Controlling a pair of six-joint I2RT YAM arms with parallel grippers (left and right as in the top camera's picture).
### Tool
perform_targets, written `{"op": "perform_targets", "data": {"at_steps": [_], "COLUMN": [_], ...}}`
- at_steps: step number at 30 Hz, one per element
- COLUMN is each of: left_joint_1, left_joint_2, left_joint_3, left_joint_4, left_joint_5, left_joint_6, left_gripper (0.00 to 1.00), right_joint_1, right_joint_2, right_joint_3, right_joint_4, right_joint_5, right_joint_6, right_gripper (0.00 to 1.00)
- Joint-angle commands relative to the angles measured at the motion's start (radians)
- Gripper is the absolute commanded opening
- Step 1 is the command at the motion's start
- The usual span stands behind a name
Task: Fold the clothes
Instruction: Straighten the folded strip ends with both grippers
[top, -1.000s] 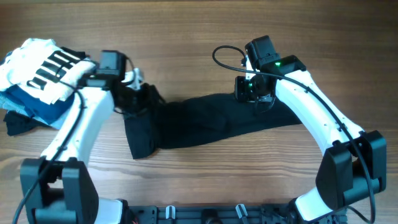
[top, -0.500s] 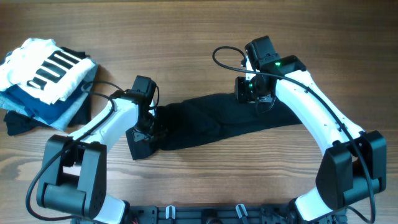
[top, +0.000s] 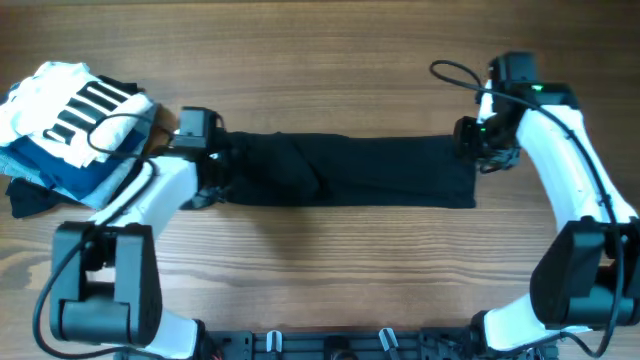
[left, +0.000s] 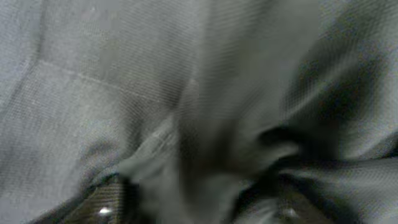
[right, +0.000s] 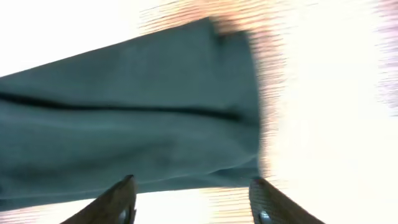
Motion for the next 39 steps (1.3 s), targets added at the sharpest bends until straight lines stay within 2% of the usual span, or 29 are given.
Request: {"op": "perform_targets", "data": {"at_steps": [1, 4, 7, 11, 15, 16, 17, 18, 19, 20, 21, 22, 24, 26, 28, 30, 36, 39], "left_joint_1": [0.06, 0.061, 0.061, 0.061, 0.061, 0.061, 0.061, 0.061, 0.061, 0.061, 0.061, 0.061, 0.061, 0.061, 0.061, 0.061, 0.061, 0.061], "left_joint_2": [-0.006, -0.065, -0.084, -0.084, -0.084, -0.084, -0.084, -0.084, -0.084, -0.084, -0.084, -0.084, -0.084, -0.084, -0.084, -0.084, -0.084, -0.084], "left_joint_3": [0.056, 0.067, 0.067, 0.067, 0.067, 0.067, 0.067, 0.067, 0.067, 0.067, 0.067, 0.067, 0.067, 0.067, 0.067, 0.067, 0.067, 0.067], "left_joint_4": [-0.116, -0.176, -0.186, -0.185, -0.186, -0.186, -0.187, -0.19, -0.19, -0.19, -0.185, -0.178, -0.169, -0.171, -0.171, -0.175, -0.183, -0.188], "left_joint_5": [0.117, 0.161, 0.161, 0.161, 0.161, 0.161, 0.161, 0.161, 0.161, 0.161, 0.161, 0.162, 0.161, 0.161, 0.161, 0.161, 0.161, 0.161], "left_joint_6": [0.103, 0.111, 0.109, 0.11, 0.11, 0.109, 0.109, 0.109, 0.109, 0.11, 0.11, 0.109, 0.11, 0.11, 0.109, 0.109, 0.11, 0.11], "left_gripper": [1.0, 1.0, 1.0, 1.0, 1.0, 1.0, 1.0, 1.0, 1.0, 1.0, 1.0, 1.0, 1.0, 1.0, 1.0, 1.0, 1.0, 1.0], "right_joint_1": [-0.061, -0.071, -0.071, -0.071, -0.071, -0.071, -0.071, -0.071, -0.071, -0.071, -0.073, -0.079, -0.148, -0.219, -0.207, -0.112, 0.177, 0.256], "right_joint_2": [-0.014, -0.002, 0.038, 0.129, 0.165, 0.178, 0.185, 0.187, 0.186, 0.185, 0.183, 0.179, 0.161, 0.158, 0.157, 0.155, 0.156, 0.163], "right_joint_3": [0.01, -0.053, -0.171, -0.269, -0.272, -0.272, -0.272, -0.272, -0.272, -0.271, -0.267, -0.258, -0.165, -0.018, 0.06, 0.068, 0.068, 0.066], "right_joint_4": [0.0, 0.055, 0.199, 0.405, 0.409, 0.403, 0.4, 0.395, 0.391, 0.385, 0.375, 0.368, 0.294, 0.164, 0.088, 0.066, 0.1, 0.126], "right_joint_5": [-0.04, -0.106, -0.204, -0.16, -0.15, -0.182, -0.211, -0.228, -0.243, -0.247, -0.246, -0.236, -0.092, -0.026, -0.039, -0.115, -0.119, -0.119], "right_joint_6": [-0.278, -0.339, -0.35, -0.209, -0.191, -0.192, -0.195, -0.195, -0.195, -0.196, -0.195, -0.192, -0.108, -0.124, -0.124, -0.107, 0.094, 0.134], "right_gripper": [0.75, 0.83, 0.84, 0.84, 0.84, 0.78, 0.64, 0.44, 0.34, 0.17, 0.04, 0.05, 0.04, 0.04, 0.04, 0.04, 0.04, 0.04]}}
